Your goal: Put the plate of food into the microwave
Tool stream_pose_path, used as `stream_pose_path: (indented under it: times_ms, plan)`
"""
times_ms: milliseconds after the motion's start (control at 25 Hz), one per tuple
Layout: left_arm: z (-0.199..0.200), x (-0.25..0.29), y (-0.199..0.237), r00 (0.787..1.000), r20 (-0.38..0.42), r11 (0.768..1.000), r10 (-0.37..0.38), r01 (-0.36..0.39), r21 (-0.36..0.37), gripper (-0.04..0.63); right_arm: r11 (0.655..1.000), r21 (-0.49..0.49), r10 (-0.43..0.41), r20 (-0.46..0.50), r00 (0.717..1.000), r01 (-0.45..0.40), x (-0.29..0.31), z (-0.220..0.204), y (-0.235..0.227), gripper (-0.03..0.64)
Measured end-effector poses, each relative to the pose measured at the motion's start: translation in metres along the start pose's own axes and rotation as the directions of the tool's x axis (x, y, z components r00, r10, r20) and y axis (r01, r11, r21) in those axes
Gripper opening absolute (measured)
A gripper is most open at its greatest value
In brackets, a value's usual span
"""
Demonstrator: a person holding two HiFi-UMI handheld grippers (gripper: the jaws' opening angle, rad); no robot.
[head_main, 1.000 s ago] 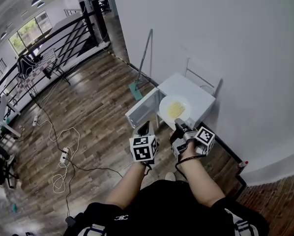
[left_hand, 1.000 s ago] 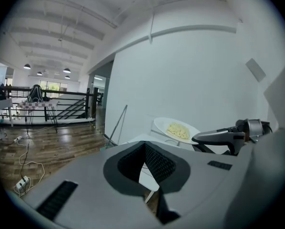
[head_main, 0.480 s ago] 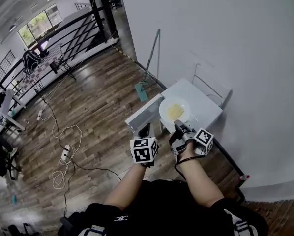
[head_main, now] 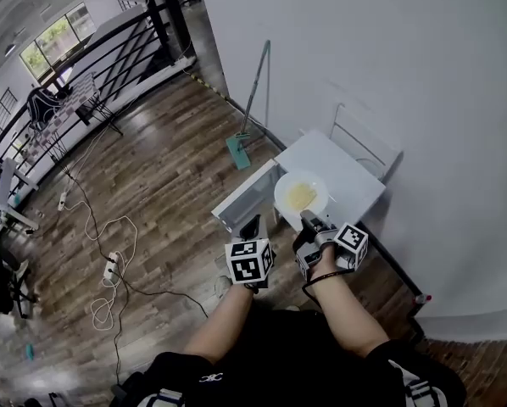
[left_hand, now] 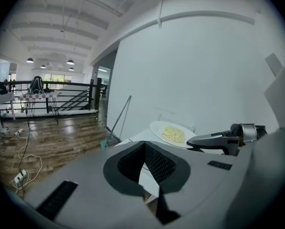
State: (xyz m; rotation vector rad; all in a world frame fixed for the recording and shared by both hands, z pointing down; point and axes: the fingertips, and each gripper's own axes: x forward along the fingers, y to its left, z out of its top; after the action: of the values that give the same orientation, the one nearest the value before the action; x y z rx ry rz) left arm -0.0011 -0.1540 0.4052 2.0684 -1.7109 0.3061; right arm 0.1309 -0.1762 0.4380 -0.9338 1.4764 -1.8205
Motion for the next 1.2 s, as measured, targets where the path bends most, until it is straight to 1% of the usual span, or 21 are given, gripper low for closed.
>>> stream_pose_path:
  times_ms: [160,400,560,720,800,880,960,1080,1120,1200]
  plan:
    - [0.005,0.033,0.006,0.999,-0.017,0.999,-0.045,0.045,0.010,-0.002,1.000,0.000,-0.015,0.033,0.999,0.015,0.022,0.016,-0.010,0.026]
    - [0.032,0.083,0.024,0.988,-0.041,0.987,-0.147,0.149,0.052,-0.002,1.000,0.001,-0.006,0.139,0.990,0.006,0.060,0.035,-0.010,0.026]
    - [0.056,0.112,0.047,0.973,-0.071,0.971,-0.218,0.223,0.089,-0.002,0.999,0.033,0.008,0.250,0.968,-0.017,0.090,0.039,0.003,0.026]
    - [0.081,0.137,0.064,0.951,-0.073,0.947,-0.299,0.306,0.101,-0.002,0.999,0.008,0.040,0.320,0.946,-0.045,0.112,0.032,0.013,0.026]
    - [0.084,0.147,0.068,0.935,-0.083,0.929,-0.346,0.353,0.110,-0.002,0.999,0.000,0.051,0.354,0.934,-0.054,0.118,0.027,0.013,0.026]
    - [0.085,0.151,0.070,0.916,-0.097,0.907,-0.388,0.399,0.137,-0.002,0.998,0.003,0.056,0.393,0.918,-0.063,0.120,0.019,0.013,0.026]
    - [0.085,0.152,0.070,0.892,-0.113,0.877,-0.438,0.452,0.165,-0.002,0.997,0.004,0.064,0.441,0.895,-0.073,0.120,0.011,0.013,0.026]
    - [0.082,0.155,0.064,0.844,-0.133,0.822,-0.519,0.536,0.194,-0.002,0.997,-0.006,0.069,0.513,0.856,-0.077,0.115,0.004,0.012,0.026]
    - [0.081,0.156,0.061,0.831,-0.136,0.806,-0.540,0.557,0.200,-0.002,0.997,-0.011,0.073,0.531,0.845,-0.079,0.113,0.003,0.011,0.026]
    - [0.080,0.157,0.055,0.810,-0.136,0.783,-0.570,0.586,0.210,-0.002,0.998,-0.008,0.062,0.556,0.829,-0.070,0.109,0.001,0.005,0.026]
